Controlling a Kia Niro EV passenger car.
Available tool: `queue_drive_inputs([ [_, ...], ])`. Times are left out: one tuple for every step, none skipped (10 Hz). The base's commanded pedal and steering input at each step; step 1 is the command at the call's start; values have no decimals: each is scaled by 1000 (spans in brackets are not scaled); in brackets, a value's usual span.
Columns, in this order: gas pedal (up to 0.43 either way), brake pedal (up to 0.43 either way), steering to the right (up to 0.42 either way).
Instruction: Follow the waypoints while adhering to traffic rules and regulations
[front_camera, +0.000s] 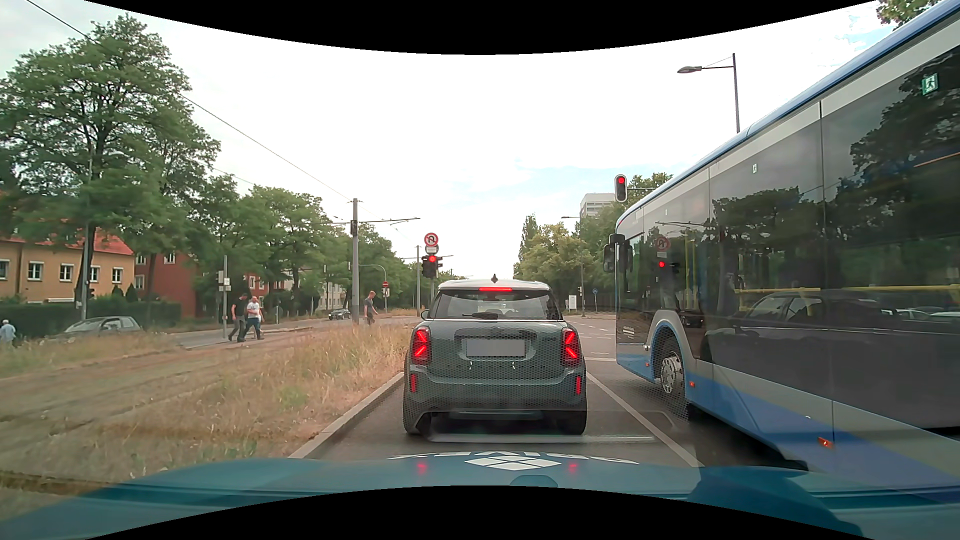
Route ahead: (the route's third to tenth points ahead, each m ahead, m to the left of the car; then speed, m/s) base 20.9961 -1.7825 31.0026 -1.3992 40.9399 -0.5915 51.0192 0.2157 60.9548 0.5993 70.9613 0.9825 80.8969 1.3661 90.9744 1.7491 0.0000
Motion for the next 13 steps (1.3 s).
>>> queue_drive_inputs([
  [0,213,-2],
  [0,213,-2],
  [0,213,-2],
  [0,213,-2],
  [0,213,-2],
  [0,213,-2],
  [0,213,-2],
  [0,213,-2],
  [0,213,-2],
  [0,213,-2],
  [0,213,-2],
  [0,213,-2],
  [0,213,-2],
])
